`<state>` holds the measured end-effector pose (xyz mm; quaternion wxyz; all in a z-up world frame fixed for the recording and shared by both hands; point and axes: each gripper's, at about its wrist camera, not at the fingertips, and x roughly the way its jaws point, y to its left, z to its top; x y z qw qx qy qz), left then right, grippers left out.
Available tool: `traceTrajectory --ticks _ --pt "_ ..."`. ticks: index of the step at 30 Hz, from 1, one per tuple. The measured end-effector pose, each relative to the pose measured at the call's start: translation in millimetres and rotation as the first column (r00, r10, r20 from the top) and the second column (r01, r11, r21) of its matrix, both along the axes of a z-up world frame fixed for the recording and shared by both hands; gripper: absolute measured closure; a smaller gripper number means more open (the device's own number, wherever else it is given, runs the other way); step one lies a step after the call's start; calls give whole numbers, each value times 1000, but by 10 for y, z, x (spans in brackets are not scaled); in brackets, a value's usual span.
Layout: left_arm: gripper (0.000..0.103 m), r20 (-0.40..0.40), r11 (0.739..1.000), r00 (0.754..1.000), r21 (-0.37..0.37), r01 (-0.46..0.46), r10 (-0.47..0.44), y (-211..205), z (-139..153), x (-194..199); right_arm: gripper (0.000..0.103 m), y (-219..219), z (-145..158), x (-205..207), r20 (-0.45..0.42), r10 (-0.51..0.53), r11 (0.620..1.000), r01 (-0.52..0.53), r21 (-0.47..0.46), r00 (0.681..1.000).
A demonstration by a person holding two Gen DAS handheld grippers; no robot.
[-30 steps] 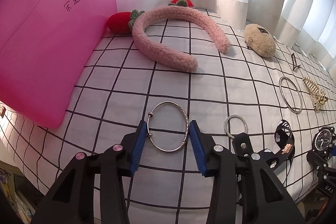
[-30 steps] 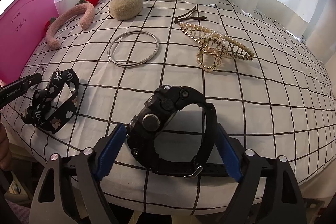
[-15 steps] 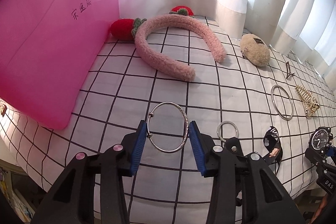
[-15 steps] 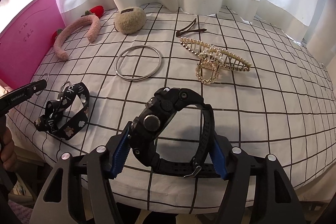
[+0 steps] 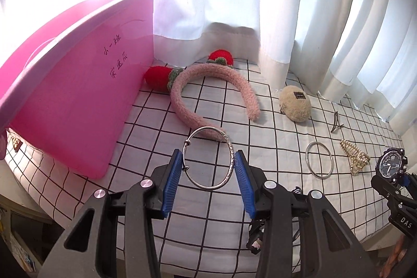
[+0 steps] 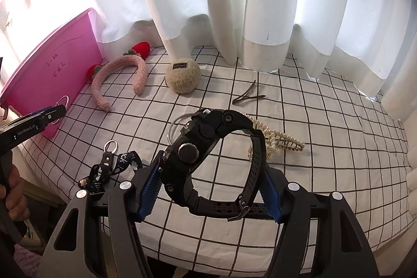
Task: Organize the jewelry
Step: 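Carry the bangle and watch in both tools over the pink tub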
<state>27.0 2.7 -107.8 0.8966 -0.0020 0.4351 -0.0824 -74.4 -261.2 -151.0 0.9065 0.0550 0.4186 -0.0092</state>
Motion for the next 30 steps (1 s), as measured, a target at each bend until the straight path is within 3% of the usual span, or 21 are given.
traceTrajectory --ticks 8,15,22,30 --pt "63 93 996 992 -24 -83 85 6 499 -165 39 29 497 173 106 143 990 -143 -4 984" --pt "63 163 983 969 -38 -181 185 106 917 -298 39 233 883 426 212 295 952 -305 12 932" --pt "63 193 964 944 -38 -264 266 415 1228 -307 39 701 1113 743 256 403 905 -425 33 879" --pt "63 212 949 925 -60 -309 314 1007 1454 45 39 1469 1499 1231 303 463 863 -502 62 833"
